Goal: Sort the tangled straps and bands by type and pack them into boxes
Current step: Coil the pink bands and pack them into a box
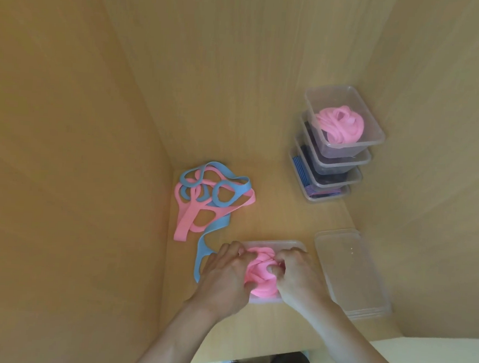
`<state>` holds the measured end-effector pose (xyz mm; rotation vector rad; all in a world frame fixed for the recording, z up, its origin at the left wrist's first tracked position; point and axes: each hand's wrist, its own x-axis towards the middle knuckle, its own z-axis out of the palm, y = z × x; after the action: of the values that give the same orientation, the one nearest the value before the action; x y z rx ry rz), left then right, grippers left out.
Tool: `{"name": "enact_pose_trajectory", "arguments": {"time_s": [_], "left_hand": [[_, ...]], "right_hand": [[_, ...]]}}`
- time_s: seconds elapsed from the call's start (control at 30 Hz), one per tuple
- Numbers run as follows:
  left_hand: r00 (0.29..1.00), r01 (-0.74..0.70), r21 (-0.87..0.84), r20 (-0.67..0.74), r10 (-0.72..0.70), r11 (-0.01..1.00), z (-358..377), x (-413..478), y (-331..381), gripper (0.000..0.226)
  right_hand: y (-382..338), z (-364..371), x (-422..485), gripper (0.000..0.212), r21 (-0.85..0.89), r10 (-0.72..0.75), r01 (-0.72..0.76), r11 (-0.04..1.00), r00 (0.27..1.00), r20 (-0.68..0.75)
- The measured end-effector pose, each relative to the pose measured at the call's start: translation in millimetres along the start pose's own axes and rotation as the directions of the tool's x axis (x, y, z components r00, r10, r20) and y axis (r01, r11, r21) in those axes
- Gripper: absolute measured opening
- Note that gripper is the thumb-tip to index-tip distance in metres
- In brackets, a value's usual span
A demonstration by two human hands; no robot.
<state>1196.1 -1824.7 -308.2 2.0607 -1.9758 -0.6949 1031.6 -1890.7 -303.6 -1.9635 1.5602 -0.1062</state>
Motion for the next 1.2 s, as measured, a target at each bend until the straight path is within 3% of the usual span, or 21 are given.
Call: {"name": "enact_pose_trajectory", "arguments": {"time_s": [0.17, 0.27, 0.47, 0.6, 0.73, 0.83, 0.9, 1.0, 1.2], "left_hand": [[1.0, -0.005, 0.042, -0.009, 0.005, 0.999, 4.0, 3.5, -0.7, 0.055], [1.0, -0.003, 0.017, -0.021, 0.003, 1.0, 6.9, 0.1, -3.2, 0.056], [0.99, -0.112, -0.047, -0.09, 0.108, 0.993, 11.2, -8.3, -8.4, 0.061], [0.96, -0.198, 0.021, -0.199, 0.198, 0.98, 16.9, -2.6, 4.2, 0.043], [0.963, -0.231, -0.007, -0.145, 0.228, 0.973, 23.4, 7.6, -0.8, 0.043], [0.959, -0.254, -0.009, -0.135, 0.251, 0.967, 24.6, 9.6, -4.3, 0.045], [0.959, -0.252, -0.005, -0.139, 0.249, 0.968, 25.3, 9.7, -3.0, 0.045], [0.96, -0.248, -0.004, -0.134, 0.245, 0.969, 24.4, 9.6, -3.3, 0.044], [0.967, -0.238, -0.034, -0.098, 0.233, 0.971, 20.6, 10.5, -2.6, 0.045]], "right_hand": [[0.4, 1.6, 2.8, 0.012, 0.031, 0.066, -0.066, 0.997, 0.998, 0.005], [0.2, 3.0, 1.0, 0.025, 0.076, 0.064, -0.061, 0.995, 0.997, -0.038], [-1.9, 2.9, -9.0, 0.012, 0.098, -0.015, 0.023, 0.995, 0.996, -0.084], [-3.6, -1.7, -17.2, 0.013, 0.112, -0.073, 0.085, 0.99, 0.991, -0.108], [11.6, -9.8, -32.6, 0.012, 0.138, -0.107, 0.142, 0.98, 0.966, -0.234], [44.0, -18.2, -42.1, 0.008, 0.152, 0.059, 0.008, 0.988, 0.901, -0.43], [67.2, -18.6, -42.8, 0.011, 0.041, 0.185, -0.184, 0.982, 0.897, -0.402], [92.9, -9.4, -38.8, 0.041, -0.126, 0.334, -0.38, 0.916, 0.899, -0.284], [108.5, -9.1, -31.3, 0.049, 0.157, 0.434, -0.405, 0.901, 0.854, -0.286]]}}
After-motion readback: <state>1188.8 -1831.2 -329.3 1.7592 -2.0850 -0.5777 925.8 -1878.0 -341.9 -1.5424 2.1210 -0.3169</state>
